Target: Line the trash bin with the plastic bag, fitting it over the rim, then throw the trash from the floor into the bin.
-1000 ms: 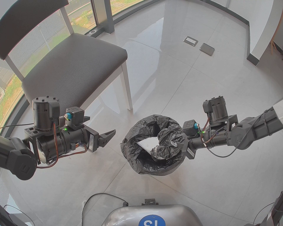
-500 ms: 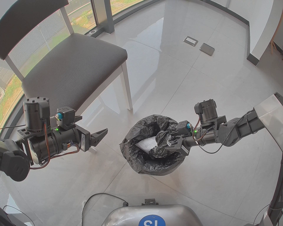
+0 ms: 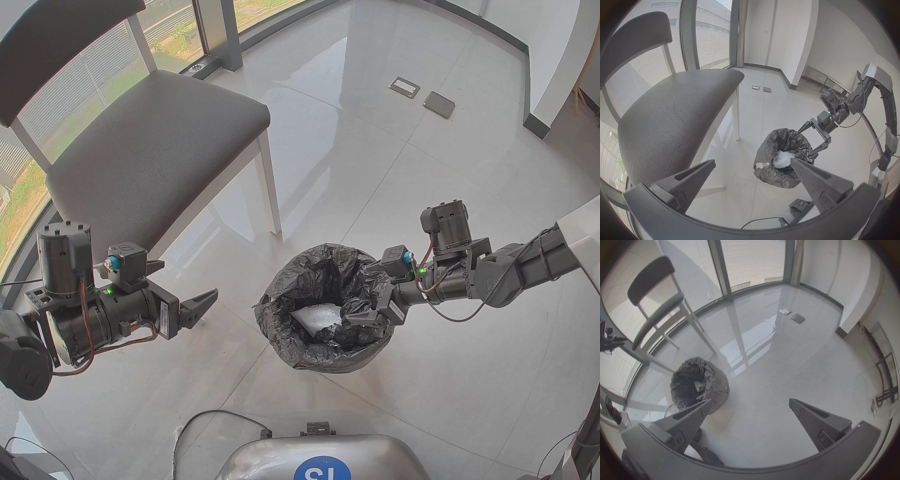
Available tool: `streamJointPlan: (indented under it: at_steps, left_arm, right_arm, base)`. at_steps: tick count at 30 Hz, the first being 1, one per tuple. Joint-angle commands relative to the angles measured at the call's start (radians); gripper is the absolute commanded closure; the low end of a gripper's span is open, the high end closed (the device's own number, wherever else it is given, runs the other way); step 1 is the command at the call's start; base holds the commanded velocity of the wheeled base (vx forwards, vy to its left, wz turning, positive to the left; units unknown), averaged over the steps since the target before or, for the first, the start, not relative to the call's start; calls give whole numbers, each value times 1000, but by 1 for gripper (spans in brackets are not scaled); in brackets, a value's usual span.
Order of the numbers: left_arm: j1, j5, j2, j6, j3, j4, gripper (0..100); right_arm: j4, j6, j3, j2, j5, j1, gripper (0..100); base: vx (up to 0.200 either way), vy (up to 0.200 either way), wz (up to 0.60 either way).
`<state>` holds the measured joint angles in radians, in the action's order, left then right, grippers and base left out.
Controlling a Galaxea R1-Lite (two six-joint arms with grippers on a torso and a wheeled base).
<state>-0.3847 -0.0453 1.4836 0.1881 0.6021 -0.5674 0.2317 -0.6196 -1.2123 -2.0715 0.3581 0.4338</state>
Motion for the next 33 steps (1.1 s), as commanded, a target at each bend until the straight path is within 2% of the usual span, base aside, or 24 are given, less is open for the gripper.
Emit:
streamJointPlan:
  at_steps: [1,5,6,8,10,12,16,18,23,25,29,33]
  left_arm:
    - [3,-1,-28,1,-41,6,0]
    - [40,-1,-28,1,-31,8,0]
    - [67,4,-54,-56,22,14,0]
    - [78,10,-92,-102,67,38,0]
    - [96,19,-138,-104,116,104,0]
    - [115,44,-189,-104,160,192,0]
    - [132,96,-275,-114,223,365,0]
    - [132,105,-302,-118,234,413,0]
    - [124,113,-470,-119,294,658,0]
    - [124,134,-514,-118,298,701,0]
    - [125,228,-635,-111,311,773,0]
    - [135,263,-761,-107,312,865,0]
  right_arm:
    - [-2,57,54,90,-8,-32,0]
    - [-14,92,105,160,-50,-102,0]
    - [-17,179,171,223,-169,-196,0]
    - [-17,296,218,272,-217,-236,0]
    - [-23,382,260,327,-237,-273,0]
    - [-38,419,287,395,-238,-320,0]
    - [-107,431,306,530,-229,-411,0]
    - [-120,439,309,571,-226,-425,0]
    - [-158,497,384,812,-212,-466,0]
    - [-173,498,416,890,-197,-484,0]
    - [-209,501,513,1094,-148,-540,0]
    - [-233,526,574,1263,-148,-555,0]
  base:
    - [0,0,0]
    - [0,0,0]
    - [0,0,0]
    - [0,0,0]
    - [0,0,0]
    - [0,0,0]
    - [0,0,0]
    - [0,0,0]
    - [0,0,0]
    - [0,0,0]
    - [0,0,0]
    - [0,0,0]
